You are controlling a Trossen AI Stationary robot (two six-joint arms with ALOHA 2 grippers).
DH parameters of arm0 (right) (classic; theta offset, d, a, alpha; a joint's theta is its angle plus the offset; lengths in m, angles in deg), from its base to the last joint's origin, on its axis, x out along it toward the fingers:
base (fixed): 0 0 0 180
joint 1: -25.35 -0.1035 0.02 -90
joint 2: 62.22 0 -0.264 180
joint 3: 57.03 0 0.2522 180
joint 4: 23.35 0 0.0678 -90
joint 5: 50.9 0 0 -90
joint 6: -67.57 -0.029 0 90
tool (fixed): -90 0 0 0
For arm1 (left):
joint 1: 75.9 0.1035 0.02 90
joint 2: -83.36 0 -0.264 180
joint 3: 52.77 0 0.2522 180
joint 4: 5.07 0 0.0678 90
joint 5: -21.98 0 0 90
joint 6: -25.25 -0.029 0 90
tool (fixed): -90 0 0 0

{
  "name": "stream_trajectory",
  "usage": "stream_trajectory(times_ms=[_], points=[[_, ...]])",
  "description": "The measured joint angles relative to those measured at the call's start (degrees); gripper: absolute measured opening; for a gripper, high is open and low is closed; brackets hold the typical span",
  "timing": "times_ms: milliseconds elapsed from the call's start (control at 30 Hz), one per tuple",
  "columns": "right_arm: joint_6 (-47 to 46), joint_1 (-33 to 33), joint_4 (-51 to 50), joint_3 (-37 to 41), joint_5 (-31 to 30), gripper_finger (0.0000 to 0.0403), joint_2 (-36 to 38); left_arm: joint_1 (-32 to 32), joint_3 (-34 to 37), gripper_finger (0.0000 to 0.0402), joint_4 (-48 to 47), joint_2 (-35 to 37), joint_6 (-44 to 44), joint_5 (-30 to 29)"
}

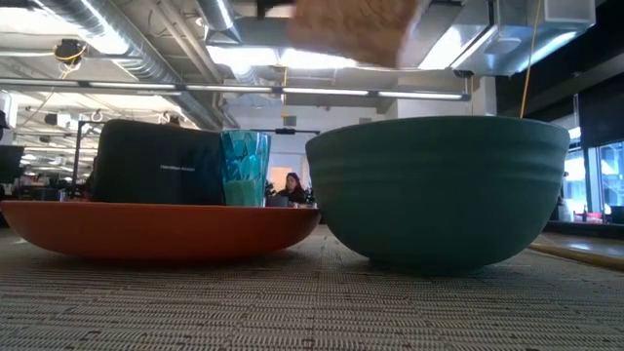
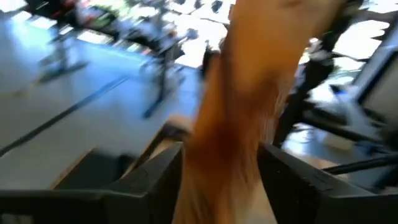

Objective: Arrange a breakfast setting
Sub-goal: Pour the cereal into the green bowl

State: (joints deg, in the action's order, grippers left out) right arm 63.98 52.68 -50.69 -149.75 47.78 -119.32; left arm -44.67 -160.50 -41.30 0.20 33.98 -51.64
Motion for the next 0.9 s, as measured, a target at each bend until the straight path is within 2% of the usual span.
stream_trajectory(times_ms=[133, 200, 267, 500, 633, 767, 900], points=[[4.88, 0.07, -10.05, -0.1, -13.12, 0.0002, 1.49, 1.88, -0.04, 0.024, -5.48, 0.83, 1.78, -1.34], [5.79, 0.09, -14.15, 1.41, -19.57, 0.0001, 1.94, 1.76, -0.04, 0.025, -5.52, 1.36, 3.15, 0.5], [6.91, 0.09, -14.17, 4.98, -23.27, 0.0001, 2.72, 1.68, -0.04, 0.0255, -5.21, 2.15, 3.17, 2.31], [5.32, 0.18, -1.59, 27.23, -29.15, 0.0001, 11.58, 0.32, -0.04, 0.0258, -5.68, 4.22, 2.94, 1.66], [0.75, 0.07, -0.85, 37.8, -30.56, 0.0, 17.78, -0.32, -0.04, 0.0258, -8.1, 4.55, 2.88, 1.56], [-1.2, 0.07, -2.58, 42.89, -32.26, 0.0, 22.83, -0.92, -0.04, 0.0258, -10.61, 4.62, 2.72, 0.11], [-0.19, 0.07, -4.68, 44.41, -35.09, 0.0, 25.6, -0.98, -0.04, 0.0258, -11.61, 4.57, 2.7, -1.13]])
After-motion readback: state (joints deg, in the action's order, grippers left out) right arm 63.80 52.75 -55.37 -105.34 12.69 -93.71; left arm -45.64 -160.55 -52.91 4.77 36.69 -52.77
